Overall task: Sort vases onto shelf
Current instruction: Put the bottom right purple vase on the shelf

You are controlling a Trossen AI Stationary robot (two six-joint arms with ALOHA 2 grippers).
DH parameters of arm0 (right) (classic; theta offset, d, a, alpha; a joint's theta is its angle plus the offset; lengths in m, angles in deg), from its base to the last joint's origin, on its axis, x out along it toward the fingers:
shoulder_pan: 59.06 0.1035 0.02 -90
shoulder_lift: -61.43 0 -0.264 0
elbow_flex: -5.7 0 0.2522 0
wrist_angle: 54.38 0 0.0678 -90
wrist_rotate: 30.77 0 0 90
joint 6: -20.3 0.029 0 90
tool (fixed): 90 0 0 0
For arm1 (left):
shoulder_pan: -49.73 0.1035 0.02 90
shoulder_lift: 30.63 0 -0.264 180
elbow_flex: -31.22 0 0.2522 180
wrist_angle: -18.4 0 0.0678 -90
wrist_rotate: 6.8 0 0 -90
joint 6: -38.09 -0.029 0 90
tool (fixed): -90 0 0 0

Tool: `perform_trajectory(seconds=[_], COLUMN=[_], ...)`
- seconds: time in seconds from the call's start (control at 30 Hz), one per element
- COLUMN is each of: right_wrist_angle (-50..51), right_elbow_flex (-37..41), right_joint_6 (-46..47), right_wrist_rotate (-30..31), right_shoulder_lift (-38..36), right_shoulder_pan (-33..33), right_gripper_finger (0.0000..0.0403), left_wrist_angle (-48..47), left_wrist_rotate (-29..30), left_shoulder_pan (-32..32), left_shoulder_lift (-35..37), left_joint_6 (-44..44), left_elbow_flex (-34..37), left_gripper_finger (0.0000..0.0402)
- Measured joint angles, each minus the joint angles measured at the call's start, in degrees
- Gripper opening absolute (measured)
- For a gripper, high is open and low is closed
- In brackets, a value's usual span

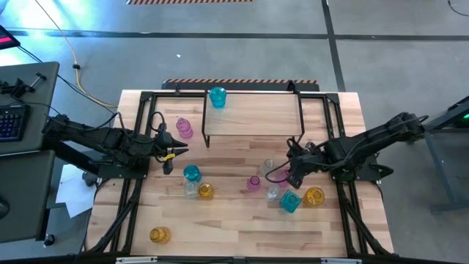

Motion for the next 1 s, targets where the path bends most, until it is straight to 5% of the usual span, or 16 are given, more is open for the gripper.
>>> perform_trajectory(seconds=[0.23, 0.6, 1.0], right_wrist_angle=[0.1, 0.1, -0.8], right_elbow_flex=[0.0, 0.0, -0.4], right_joint_6=[0.4, 0.3, 0.9], right_wrist_rotate=[1.2, 1.6, 0.9], right_shoulder_lift=[0.2, 0.2, 0.3], right_shoulder_pan=[0.0, 0.0, 0.0], right_gripper_finger=[0.0166, 0.0013, 0.0005], left_wrist_angle=[0.0, 0.0, 0.0], left_wrist_rotate=[0.0, -0.1, -0.3], left_shoulder_pan=[0.0, 0.0, 0.0], left_shoulder_lift=[0.0, 0.0, 0.0], left_joint_6=[0.0, 0.0, 0.0], left_elbow_flex=[0.0, 0.0, 0.0], left_gripper_finger=[0.0072, 0.0072, 0.0072])
